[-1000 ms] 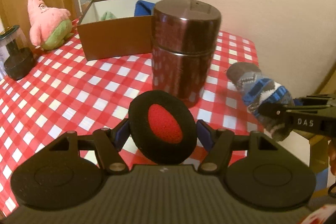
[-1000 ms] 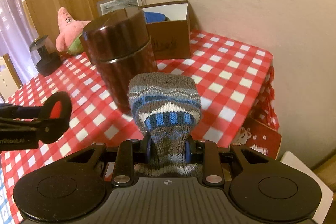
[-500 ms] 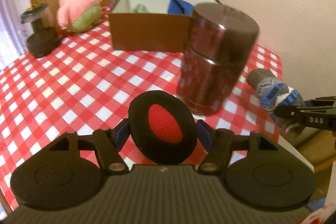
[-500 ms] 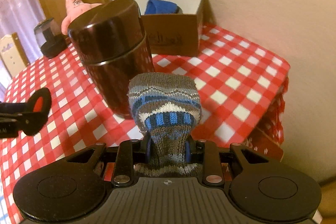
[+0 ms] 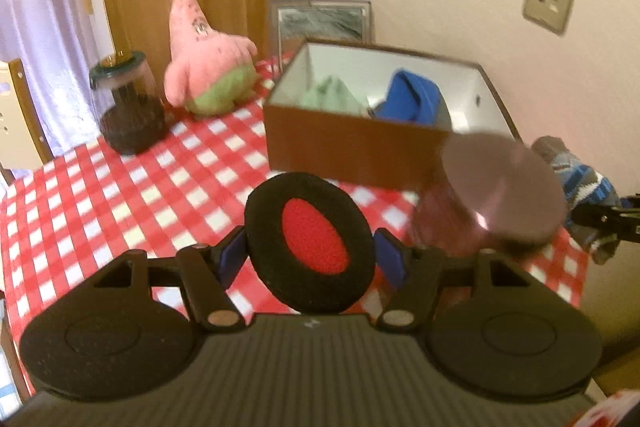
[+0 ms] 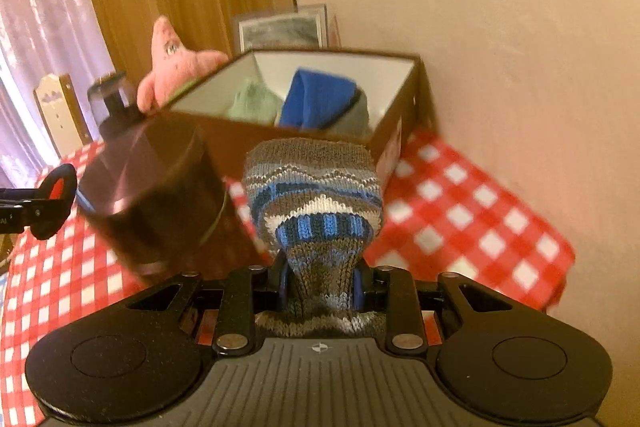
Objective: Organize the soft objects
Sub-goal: 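Carry the black ring and striped sock over the brown box, then open both grippers to release the ring and sock into the box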
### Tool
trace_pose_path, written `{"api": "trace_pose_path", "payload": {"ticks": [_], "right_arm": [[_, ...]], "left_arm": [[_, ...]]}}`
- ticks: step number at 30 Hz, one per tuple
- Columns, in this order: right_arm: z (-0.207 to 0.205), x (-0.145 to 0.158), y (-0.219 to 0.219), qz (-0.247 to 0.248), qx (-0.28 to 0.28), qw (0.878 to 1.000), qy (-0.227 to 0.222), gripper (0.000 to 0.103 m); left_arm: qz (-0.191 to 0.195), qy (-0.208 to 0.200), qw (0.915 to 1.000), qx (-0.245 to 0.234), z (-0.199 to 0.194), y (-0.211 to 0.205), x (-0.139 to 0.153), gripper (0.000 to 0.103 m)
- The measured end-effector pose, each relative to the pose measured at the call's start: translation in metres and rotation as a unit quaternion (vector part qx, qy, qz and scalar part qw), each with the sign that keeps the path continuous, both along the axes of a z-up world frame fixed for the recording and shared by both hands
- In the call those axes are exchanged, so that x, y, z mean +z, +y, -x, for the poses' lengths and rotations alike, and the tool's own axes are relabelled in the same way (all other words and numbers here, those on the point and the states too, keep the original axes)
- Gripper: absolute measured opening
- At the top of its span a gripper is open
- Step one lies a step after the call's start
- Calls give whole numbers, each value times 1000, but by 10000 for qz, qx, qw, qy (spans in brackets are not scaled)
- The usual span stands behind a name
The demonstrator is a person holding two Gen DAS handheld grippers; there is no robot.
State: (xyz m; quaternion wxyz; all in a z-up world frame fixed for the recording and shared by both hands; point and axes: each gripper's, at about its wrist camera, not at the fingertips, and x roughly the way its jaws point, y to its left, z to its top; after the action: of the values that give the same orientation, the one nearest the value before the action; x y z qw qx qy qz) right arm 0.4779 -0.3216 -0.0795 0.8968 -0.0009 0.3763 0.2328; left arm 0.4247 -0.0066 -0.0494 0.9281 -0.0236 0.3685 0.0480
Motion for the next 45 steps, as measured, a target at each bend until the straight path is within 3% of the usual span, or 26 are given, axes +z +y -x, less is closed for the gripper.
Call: {"api": "trace_pose_path", "payload": {"ticks": [7,17,31,45], "right_arm": [[-45,17,9,-140,208,9995,-195,29],[-102,24,40,-222,289,9989,-292,29],[-168,6,70,-95,72,9997,-190,29],[-204,-25,77,119,-89,9998,146,29]], "left_arm": [[-198,-161,9997,34,-53,12,20,66],[-326,-203,9984,-420,-126,5,26,66],[-316,-80,9924,-1189,-212,-35,11,66],[-365,264,9892,-1391,-254,-43,-18,66]]}}
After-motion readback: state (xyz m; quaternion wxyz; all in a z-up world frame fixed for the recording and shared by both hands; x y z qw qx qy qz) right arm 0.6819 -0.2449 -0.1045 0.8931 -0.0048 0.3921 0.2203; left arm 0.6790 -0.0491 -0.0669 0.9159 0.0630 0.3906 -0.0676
